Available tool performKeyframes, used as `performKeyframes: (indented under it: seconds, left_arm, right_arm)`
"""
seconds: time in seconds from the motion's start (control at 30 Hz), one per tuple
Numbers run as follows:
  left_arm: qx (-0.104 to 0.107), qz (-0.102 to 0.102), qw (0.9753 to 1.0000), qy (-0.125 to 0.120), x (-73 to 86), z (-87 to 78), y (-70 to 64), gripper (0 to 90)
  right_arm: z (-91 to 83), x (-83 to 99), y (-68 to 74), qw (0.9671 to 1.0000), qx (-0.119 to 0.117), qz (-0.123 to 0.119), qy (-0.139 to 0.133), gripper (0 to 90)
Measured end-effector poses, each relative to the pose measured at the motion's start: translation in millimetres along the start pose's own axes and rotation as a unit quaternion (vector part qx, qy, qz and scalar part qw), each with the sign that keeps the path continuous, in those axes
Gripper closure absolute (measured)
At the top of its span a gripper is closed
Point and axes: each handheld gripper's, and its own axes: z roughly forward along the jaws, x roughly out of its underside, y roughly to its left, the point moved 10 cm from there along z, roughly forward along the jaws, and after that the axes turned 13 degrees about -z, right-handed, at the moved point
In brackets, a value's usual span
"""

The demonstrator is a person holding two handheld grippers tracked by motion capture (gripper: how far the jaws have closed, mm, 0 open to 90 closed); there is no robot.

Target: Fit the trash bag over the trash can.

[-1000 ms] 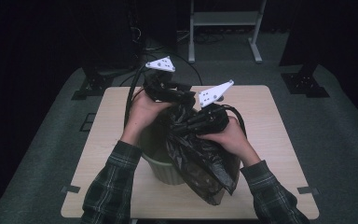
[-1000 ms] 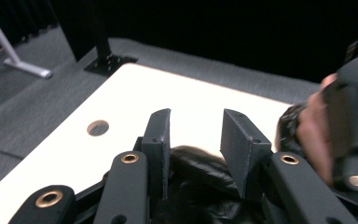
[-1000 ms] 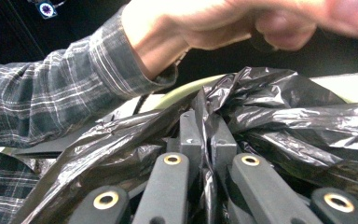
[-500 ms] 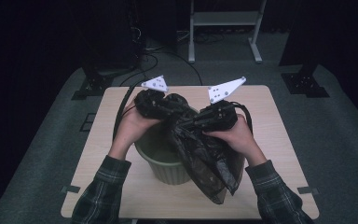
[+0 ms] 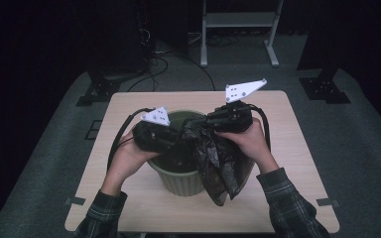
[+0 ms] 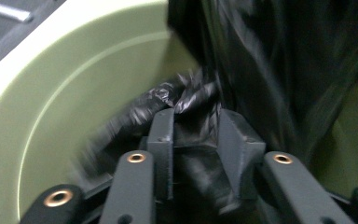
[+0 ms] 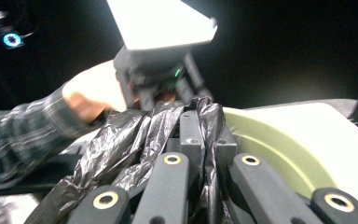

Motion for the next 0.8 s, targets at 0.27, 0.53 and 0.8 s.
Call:
performKeyframes:
  seconds: [0.27,0.53,0.8]
  left_arm:
    - [-0.027,-0.024,0.9973,-0.064,-11.6,-19.8,20.6,51.2]
    - [-0.028,-0.020,0.9941,-0.103,-14.3,-40.3,22.6,38.6]
    - [-0.011,0.015,0.9953,-0.095,-15.9,-26.7,6.9,19.3]
  right_arm:
    - [-0.8,5.8,0.0,0.9999,-0.008,0.002,0.011,87.3]
    - [-0.8,13.3,-0.7,0.9997,-0.011,0.002,0.021,87.3]
    - [0.7,18.9,-7.0,0.9997,-0.008,0.014,0.020,87.3]
